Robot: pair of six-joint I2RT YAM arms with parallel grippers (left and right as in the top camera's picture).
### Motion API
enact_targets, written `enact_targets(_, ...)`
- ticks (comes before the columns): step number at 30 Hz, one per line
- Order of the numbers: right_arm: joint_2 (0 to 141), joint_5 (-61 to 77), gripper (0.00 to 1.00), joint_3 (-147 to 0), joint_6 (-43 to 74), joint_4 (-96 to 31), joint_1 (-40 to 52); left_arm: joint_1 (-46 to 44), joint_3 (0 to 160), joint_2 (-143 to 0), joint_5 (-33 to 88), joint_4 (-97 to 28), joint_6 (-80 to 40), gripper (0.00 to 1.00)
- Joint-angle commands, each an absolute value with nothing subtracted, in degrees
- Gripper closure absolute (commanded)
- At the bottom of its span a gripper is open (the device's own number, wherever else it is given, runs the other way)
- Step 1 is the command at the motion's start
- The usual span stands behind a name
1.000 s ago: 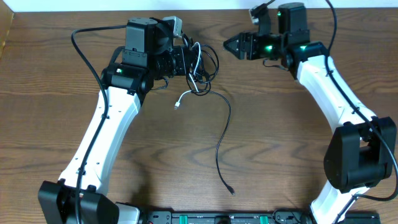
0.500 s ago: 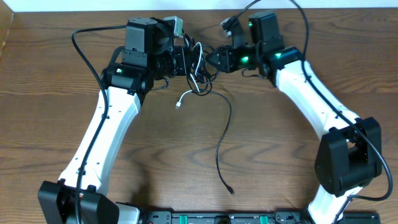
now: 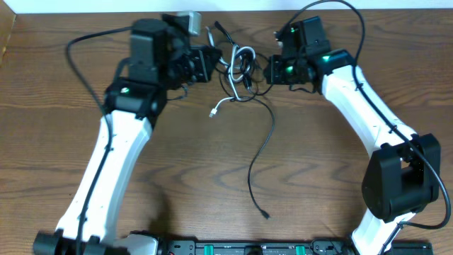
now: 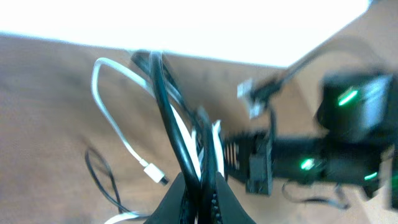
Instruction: Untangle cables
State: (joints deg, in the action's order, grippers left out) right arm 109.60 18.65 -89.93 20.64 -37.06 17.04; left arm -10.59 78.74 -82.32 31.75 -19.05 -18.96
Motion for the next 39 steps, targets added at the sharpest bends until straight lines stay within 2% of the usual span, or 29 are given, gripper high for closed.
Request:
enact_targets(1, 110.74, 10.46, 0.99, -88.97, 20.91, -38.68, 13.08, -6.81, 80.88, -75.85, 29.3, -15.81, -22.52, 0.92)
enact_targets(19, 110.76, 10.85, 0.99, -84.29, 19.62, -38.94, 4.56, 3.51, 80.93, -73.49, 29.3, -3.53, -30.44, 0.93)
enact_targets(21, 110.76, 11.75, 0.99, -84.18, 19.11, -39.11, 2.57, 4.71, 80.93, -73.52, 29.61, -4.78, -31.0, 0.92)
enact_targets(24, 110.76, 21.43, 0.99, -84.2, 12.64, -38.52, 0.54, 4.45, 80.93, -73.8, 32.75, -9.21, -30.85, 0.93)
enact_targets(30, 110.69, 34.7, 0.99, -84.36, 2.92, -36.93, 3.25, -1.98, 80.9, -77.93, 38.94, -19.51, -26.74, 0.92)
enact_targets(31, 110.69, 35.4, 0.95, -84.53, 2.46, -36.86, 3.7, -2.94, 80.9, -78.7, 39.51, -20.29, -26.35, 0.93)
enact_targets(32, 110.65, 36.58, 0.83, -84.97, 1.63, -36.88, 4.19, -4.19, 80.9, -79.88, 40.32, -20.84, -25.85, 0.93)
enact_targets(33, 110.56, 37.82, 0.67, -85.41, 0.6, -36.93, 4.49, -5.15, 80.9, -80.86, 41.17, -20.99, -25.52, 0.92)
enact_targets(34, 110.43, 38.76, 0.44, -85.91, -0.16, -37.04, 4.69, -5.96, 80.9, -81.8, 42.06, -20.97, -25.54, 0.93)
enact_targets(35, 110.19, 39.59, 0.31, -86.52, -0.6, -37.17, 4.78, -6.59, 80.9, -82.65, 42.96, -20.82, -25.54, 0.92)
enact_targets(37, 109.6, 39.81, 0.2, -87.94, -1.41, -37.78, 4.86, -7.55, 80.9, -84.05, 43.77, -20.47, -25.54, 0.93)
enact_targets(39, 108.86, 39.83, 0.2, -89.45, -2.55, -38.54, 4.97, -7.86, 80.9, -84.88, 43.81, -20.47, -25.56, 0.92)
